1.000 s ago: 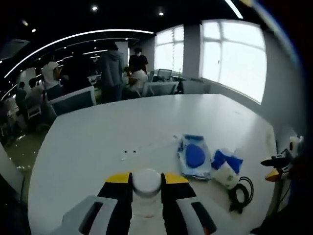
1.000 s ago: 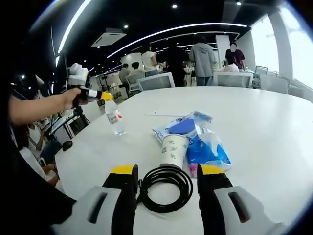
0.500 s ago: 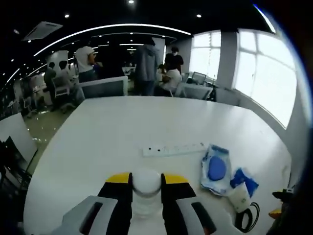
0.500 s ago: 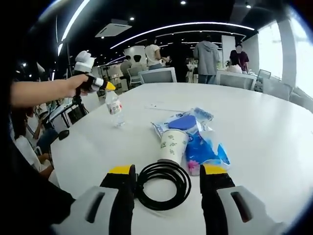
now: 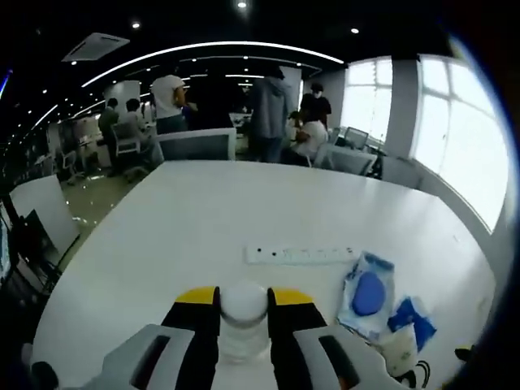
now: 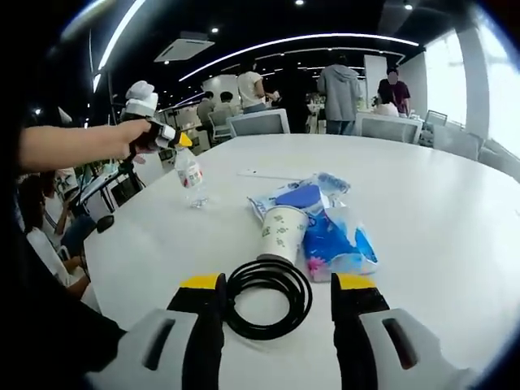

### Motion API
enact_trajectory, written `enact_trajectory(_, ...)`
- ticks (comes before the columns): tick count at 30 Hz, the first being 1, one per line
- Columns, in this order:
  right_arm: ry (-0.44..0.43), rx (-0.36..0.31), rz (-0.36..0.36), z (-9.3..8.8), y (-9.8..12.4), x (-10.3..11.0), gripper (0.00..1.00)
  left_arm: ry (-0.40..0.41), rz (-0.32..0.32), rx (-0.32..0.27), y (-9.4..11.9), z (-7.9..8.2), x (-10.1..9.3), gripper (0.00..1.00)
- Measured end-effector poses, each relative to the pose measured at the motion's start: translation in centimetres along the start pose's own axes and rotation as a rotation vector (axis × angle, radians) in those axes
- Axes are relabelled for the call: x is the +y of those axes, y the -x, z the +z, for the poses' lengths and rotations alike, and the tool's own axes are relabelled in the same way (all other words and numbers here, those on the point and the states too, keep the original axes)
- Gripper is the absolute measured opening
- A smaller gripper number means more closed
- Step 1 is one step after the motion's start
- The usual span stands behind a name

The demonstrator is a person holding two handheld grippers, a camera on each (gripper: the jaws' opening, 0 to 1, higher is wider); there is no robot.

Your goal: Arrange the tabletop items into an orderly group along one side of the table until the central work area is clear of visible clutter.

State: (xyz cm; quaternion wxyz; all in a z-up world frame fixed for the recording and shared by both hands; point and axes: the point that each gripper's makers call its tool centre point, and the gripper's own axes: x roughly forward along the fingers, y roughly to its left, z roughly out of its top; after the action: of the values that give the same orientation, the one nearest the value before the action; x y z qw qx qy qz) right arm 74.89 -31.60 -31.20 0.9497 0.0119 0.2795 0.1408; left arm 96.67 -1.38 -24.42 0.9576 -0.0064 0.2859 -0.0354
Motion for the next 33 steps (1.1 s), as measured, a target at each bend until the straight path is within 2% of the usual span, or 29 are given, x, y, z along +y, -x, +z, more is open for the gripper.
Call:
enact_trajectory(2,0.001,0.005,0.003,-0.2,0.0,0.1,0.48,0.03,0.032,-0.029,0.1,0.0,0.1,0.2)
enact_trajectory(7,-0.005,0.009,0.002,-0.4,0.0,0.3,0.48,0.037,0.061,-0.073,-0.9,0.3,0.7,0.21)
enact_trajectory(10,-0.005,0.009,0.003,-0.5,0.0,0.4,0.48,0.041,0.056,-0.081,-0.6,0.5,0.7,0.21)
enact_trajectory(13,-0.007,0.007,0.002,-0.5,0.1,0.5,0.48,0.078,0.063,-0.083,-1.1,0.6,1.3,0.21)
enact_trajectory(19,-0.003,0.019,0.007,-1.2,0.3,0.8,0.48,0.092,0.033,-0.102,-1.9,0.6,0.9,0.22)
enact_trajectory(25,-0.001,0.02,0.008,-1.1,0.4,1.0,0.48,0.09,0.028,-0.104,-2.3,0.9,1.1,0.22)
enact_trajectory(28,-0.001,0.02,0.009,-1.1,0.4,1.0,0.48,0.078,0.026,-0.119,-2.2,1.4,1.2,0.27)
enact_trajectory(29,0.0,0.021,0.01,-1.2,0.4,1.1,0.48,0.078,0.007,-0.131,-2.4,2.2,1.3,0.3)
enact_trajectory(33,-0.002,0.018,0.007,-1.0,0.4,1.2,0.49,0.038,-0.075,-0.113,-2.1,2.8,0.2,0.39)
